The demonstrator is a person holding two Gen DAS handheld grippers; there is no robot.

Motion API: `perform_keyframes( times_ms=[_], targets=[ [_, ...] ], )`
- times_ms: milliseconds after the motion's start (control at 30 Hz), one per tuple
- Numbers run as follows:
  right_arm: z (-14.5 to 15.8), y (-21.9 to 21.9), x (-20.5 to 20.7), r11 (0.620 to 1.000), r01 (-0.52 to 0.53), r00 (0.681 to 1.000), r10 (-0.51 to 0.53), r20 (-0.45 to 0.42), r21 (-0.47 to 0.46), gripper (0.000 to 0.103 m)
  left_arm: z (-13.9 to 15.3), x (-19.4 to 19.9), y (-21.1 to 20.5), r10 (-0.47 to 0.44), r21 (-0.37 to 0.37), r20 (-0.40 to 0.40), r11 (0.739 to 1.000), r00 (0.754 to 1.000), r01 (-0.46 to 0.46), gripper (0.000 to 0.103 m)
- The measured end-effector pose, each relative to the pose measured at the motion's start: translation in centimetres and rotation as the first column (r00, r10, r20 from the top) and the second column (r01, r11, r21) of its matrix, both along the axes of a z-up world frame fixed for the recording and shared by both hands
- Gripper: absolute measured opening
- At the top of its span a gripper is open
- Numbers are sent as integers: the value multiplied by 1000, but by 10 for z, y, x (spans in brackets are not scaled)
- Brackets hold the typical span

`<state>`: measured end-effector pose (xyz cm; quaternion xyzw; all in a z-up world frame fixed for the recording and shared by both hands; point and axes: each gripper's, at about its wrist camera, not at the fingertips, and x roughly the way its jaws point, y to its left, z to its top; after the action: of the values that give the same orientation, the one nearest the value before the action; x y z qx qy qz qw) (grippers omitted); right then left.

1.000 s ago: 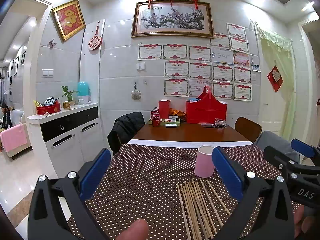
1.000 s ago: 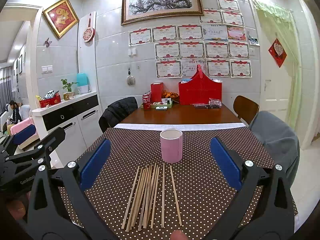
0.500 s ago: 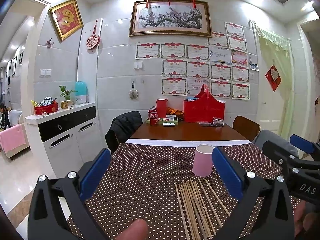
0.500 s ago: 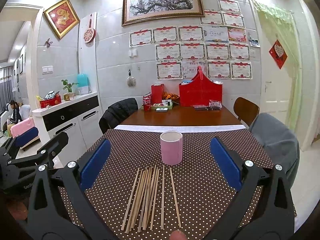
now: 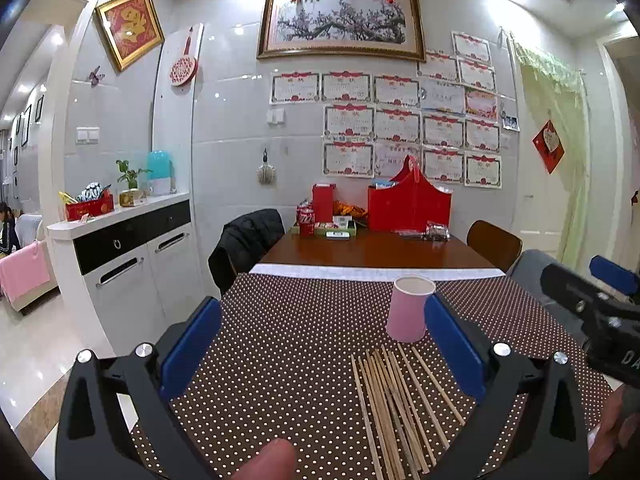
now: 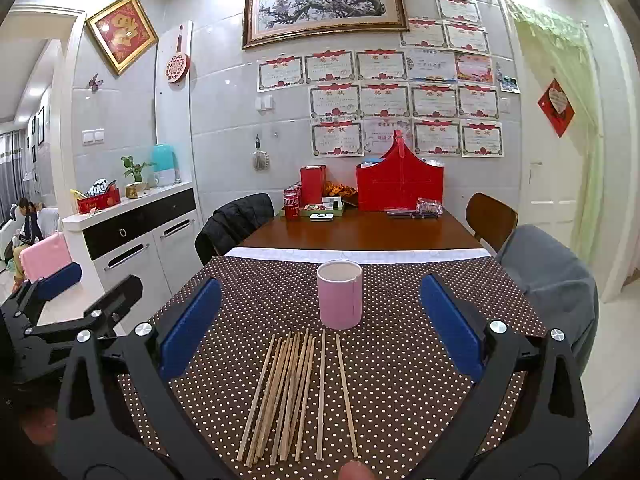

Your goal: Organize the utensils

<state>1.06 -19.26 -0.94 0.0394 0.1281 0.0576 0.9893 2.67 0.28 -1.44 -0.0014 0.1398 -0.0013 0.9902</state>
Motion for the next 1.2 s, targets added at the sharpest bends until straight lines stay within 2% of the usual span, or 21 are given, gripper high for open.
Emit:
perform_keyframes(
  times_ms=[333,500,600,800,967,1200],
  targets=[
    [-13,-10,12,1000,18,999,-17,-40,6,97,-40,38,10,20,-18,-134,1000,991,-23,99],
    [-32,-21,27,999,29,995,-28,-93,15,97,-66,60,13,32,8,-208,999,977,-31,99],
    [-56,-30,47,999,40,984,-38,-172,9,97,-90,77,10,21,37,-286,999,958,-11,99],
    [-112,-45,84,1000,30,932,-24,-362,10,97,-143,108,0,5,77,-457,996,889,34,99],
    [-146,-44,102,1000,-4,887,-7,-461,-22,97,-172,121,-5,10,91,-528,995,849,45,99],
    [-172,-44,129,998,-39,828,7,-561,-45,97,-195,140,-15,-18,67,-590,995,807,71,99]
  ],
)
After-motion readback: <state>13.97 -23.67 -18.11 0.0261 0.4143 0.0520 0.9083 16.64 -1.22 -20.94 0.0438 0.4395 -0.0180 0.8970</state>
